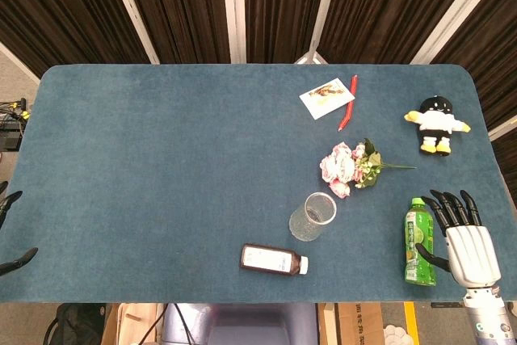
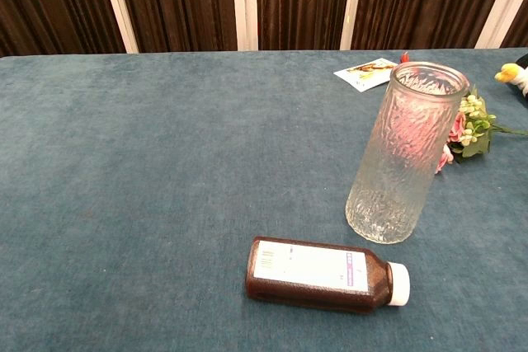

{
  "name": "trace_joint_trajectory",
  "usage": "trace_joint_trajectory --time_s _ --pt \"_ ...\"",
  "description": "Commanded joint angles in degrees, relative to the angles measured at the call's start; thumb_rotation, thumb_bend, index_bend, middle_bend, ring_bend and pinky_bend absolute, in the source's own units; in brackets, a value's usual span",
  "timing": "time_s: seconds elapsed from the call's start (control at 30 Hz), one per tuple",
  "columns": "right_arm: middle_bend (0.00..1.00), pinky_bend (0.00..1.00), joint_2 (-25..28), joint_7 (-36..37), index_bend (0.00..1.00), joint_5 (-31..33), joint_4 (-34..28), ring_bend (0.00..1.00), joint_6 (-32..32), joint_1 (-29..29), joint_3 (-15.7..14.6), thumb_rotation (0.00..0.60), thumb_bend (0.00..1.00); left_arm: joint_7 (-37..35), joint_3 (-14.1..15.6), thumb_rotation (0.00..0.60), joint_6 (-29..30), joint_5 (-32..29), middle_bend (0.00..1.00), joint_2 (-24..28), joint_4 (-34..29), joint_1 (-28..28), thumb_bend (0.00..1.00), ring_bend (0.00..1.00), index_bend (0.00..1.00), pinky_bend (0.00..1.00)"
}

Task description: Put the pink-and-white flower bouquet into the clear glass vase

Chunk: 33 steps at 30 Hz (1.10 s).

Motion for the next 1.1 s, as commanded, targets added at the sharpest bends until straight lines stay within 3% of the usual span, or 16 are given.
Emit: trace_joint_trajectory --time_s 0.03,0.4,1.1 --pt "0.16 0.00 0.08 -0.05 0.20 0.05 -0.04 0.12 -0.07 0.00 -0.05 0.600 0.19 0.68 0.10 0.600 -0.16 0.34 0.00 -0.20 -0.26 -0.08 0.17 0.00 0.14 0.11" --pt "0.16 0.00 0.67 1.63 0.19 0.38 -0.08 0.12 0.41 -0.27 0.17 0.600 0.19 3.02 -0.08 0.600 -0.60 0.68 0.00 -1.02 -0.89 -0.38 0.17 0.00 0.14 0.11" --pt "0.15 0.00 0.95 2.61 0.19 1.91 -0.99 0.11 -2.66 0.89 0.36 0.600 0.17 -0.77 -1.13 0.600 1.92 0.02 0.00 -0.79 0.17 0.69 0.17 0.00 0.11 0.11"
